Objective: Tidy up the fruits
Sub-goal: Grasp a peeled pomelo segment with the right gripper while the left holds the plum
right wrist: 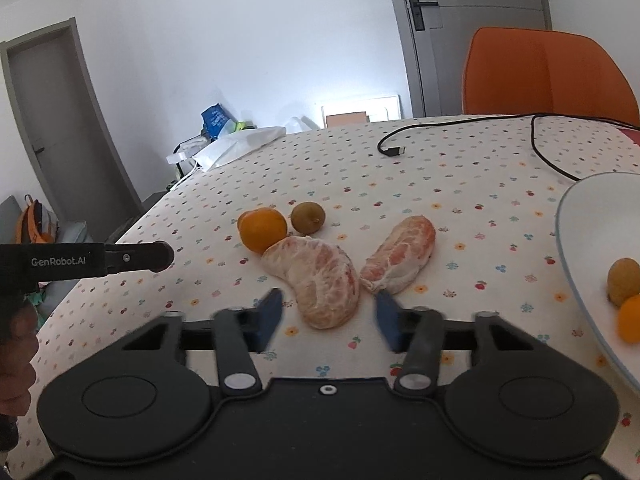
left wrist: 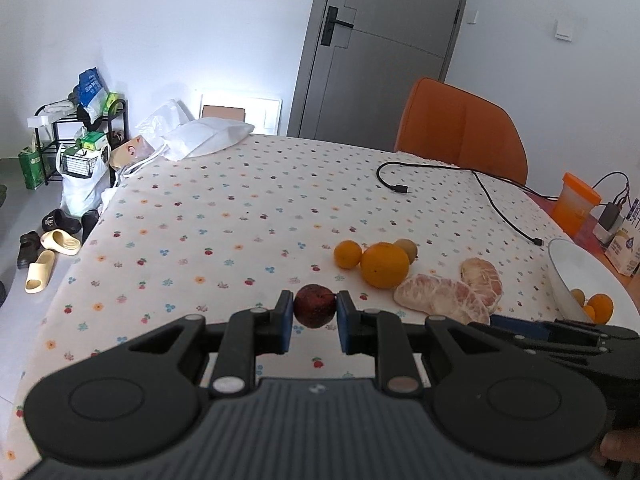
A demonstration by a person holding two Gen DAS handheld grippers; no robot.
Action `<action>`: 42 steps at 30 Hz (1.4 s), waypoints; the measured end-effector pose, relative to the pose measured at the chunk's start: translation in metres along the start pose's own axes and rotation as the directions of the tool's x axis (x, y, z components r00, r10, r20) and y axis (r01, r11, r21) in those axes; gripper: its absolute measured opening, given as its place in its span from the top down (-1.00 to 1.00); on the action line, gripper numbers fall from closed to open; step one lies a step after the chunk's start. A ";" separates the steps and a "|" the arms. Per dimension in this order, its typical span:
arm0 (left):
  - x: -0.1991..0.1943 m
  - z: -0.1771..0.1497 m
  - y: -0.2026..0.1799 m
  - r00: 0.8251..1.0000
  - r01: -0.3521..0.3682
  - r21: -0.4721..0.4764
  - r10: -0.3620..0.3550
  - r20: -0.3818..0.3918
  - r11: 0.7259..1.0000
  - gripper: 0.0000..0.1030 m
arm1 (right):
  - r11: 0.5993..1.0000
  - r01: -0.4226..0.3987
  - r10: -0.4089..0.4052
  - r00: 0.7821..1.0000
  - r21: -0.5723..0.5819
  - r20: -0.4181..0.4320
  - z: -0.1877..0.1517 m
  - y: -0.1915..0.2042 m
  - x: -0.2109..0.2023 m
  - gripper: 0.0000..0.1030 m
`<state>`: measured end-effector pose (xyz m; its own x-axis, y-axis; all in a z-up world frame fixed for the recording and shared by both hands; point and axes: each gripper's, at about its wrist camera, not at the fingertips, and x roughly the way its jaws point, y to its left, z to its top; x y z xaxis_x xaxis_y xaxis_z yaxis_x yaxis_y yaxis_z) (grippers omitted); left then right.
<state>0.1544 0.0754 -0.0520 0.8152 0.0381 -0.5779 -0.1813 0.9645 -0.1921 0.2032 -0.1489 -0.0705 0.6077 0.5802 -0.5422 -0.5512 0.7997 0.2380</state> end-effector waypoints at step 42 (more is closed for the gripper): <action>-0.024 0.003 -0.030 0.999 0.026 0.034 -0.027 0.036 0.999 0.60 | 0.996 0.011 -0.007 0.999 -0.092 0.046 0.012 0.001 -0.031 0.28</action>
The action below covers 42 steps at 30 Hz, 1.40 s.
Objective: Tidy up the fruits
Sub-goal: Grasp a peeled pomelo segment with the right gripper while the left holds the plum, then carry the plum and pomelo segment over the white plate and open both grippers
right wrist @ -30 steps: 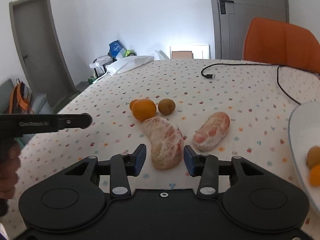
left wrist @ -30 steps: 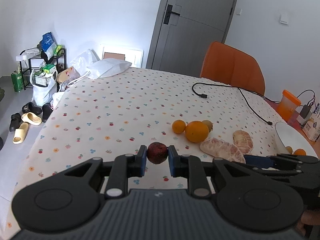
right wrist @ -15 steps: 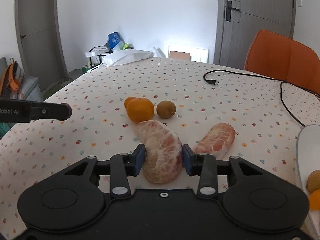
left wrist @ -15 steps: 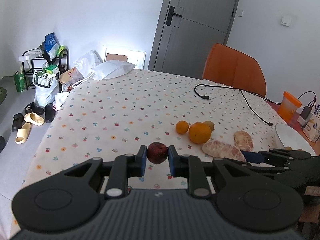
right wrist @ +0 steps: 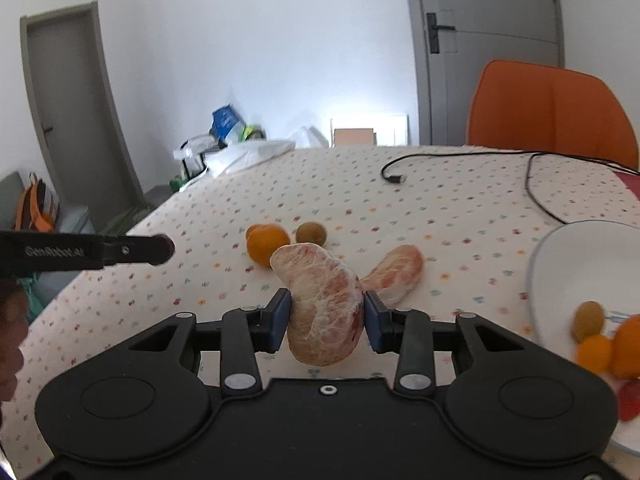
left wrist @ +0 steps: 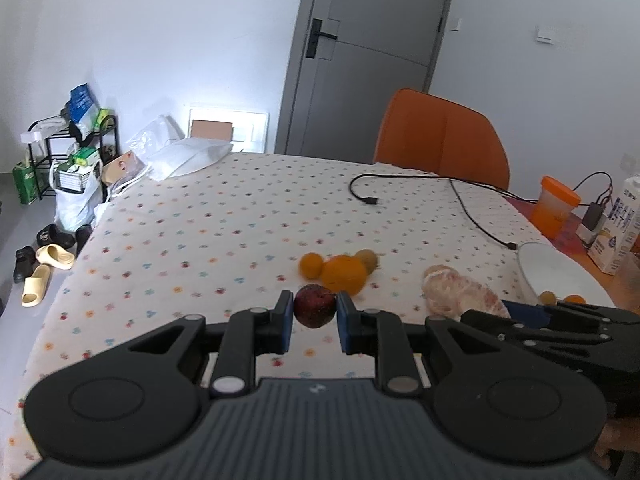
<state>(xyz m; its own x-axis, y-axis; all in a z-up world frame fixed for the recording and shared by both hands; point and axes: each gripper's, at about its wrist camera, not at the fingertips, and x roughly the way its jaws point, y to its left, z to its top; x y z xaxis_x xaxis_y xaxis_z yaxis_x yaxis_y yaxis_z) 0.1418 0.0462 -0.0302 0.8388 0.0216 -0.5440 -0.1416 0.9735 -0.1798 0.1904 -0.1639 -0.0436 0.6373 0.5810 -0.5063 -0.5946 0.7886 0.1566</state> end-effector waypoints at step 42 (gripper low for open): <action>0.057 0.018 -0.159 0.972 0.235 0.181 -0.233 -0.032 0.955 0.60 | 0.928 0.249 -0.292 0.948 0.275 0.125 -0.025 -0.148 -0.106 0.28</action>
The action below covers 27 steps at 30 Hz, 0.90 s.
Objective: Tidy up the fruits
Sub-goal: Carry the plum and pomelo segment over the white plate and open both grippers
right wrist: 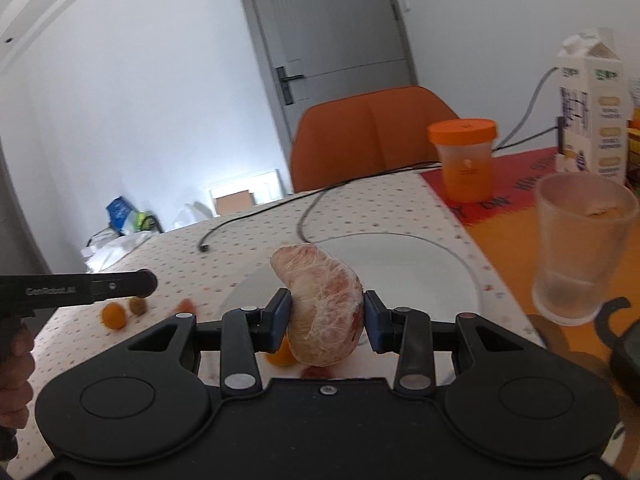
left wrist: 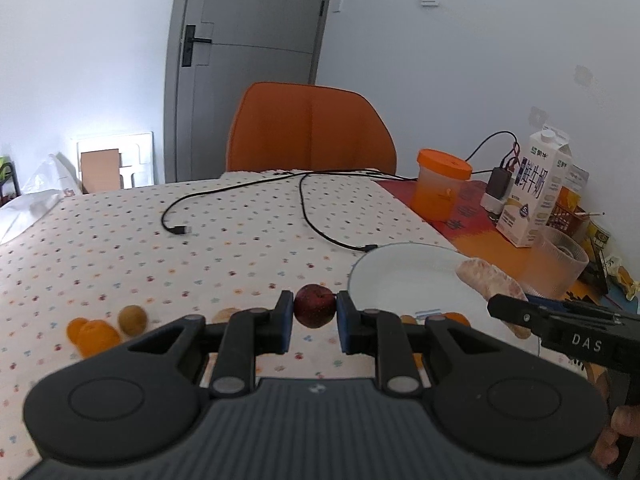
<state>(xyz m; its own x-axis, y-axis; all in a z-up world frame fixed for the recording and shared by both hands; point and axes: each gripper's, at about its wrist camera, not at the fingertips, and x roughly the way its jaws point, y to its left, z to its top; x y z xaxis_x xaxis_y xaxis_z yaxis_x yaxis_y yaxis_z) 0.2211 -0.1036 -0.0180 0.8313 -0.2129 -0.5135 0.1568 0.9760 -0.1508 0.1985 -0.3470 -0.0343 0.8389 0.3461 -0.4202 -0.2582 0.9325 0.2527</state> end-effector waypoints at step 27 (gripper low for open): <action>0.060 0.023 -0.058 0.994 0.098 0.063 -0.095 -0.049 0.993 0.49 | 0.994 0.064 -0.064 0.998 0.091 -0.001 -0.011 -0.032 0.007 -0.10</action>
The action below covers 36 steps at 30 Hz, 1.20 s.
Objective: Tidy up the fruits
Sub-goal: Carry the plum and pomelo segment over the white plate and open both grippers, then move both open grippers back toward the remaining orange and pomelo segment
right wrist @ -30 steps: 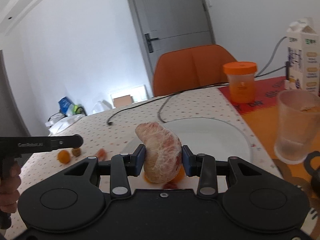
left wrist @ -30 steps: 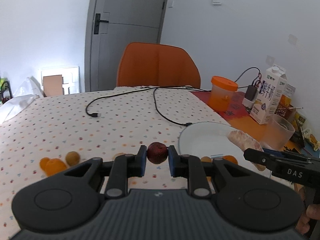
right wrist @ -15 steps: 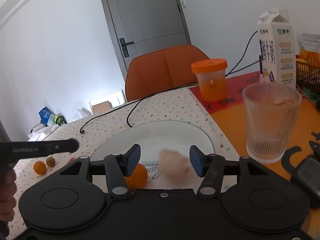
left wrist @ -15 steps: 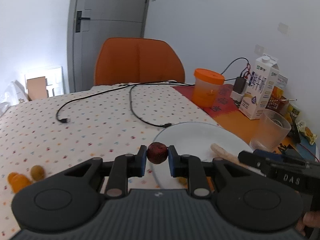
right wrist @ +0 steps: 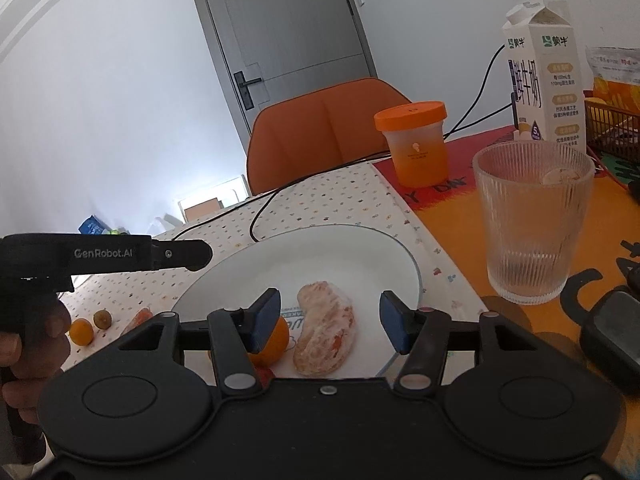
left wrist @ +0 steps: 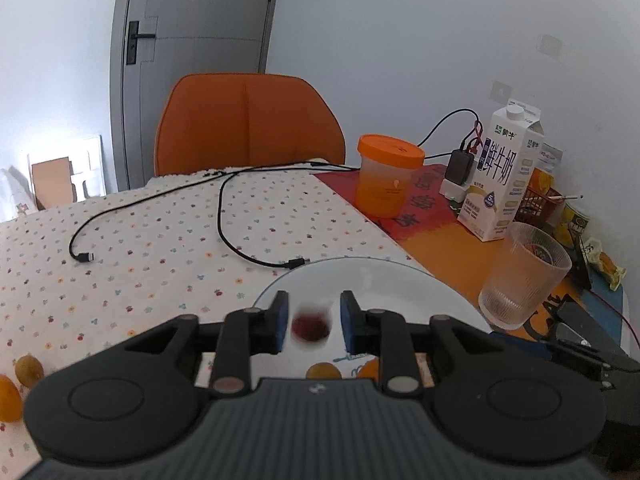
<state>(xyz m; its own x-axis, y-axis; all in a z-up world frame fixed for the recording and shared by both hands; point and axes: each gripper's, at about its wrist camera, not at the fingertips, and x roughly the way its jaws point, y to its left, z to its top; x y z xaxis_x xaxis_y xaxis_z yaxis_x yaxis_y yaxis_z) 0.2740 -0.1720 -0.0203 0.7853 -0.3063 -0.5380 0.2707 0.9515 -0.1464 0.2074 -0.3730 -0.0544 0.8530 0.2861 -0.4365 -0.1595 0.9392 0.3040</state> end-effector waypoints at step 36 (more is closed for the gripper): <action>-0.092 -0.030 0.077 0.980 -0.196 -0.092 0.198 0.011 0.976 -0.59 | 0.994 -0.026 0.026 1.000 -0.106 -0.002 0.001 0.072 -0.019 -0.83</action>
<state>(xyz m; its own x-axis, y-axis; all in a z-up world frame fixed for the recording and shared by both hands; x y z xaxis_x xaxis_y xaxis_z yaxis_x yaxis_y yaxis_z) 0.2058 -0.0699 -0.0063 0.8293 -0.1121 -0.5474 0.0591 0.9918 -0.1136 0.1803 -0.3105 -0.0239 0.8478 0.3105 -0.4299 -0.2330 0.9463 0.2240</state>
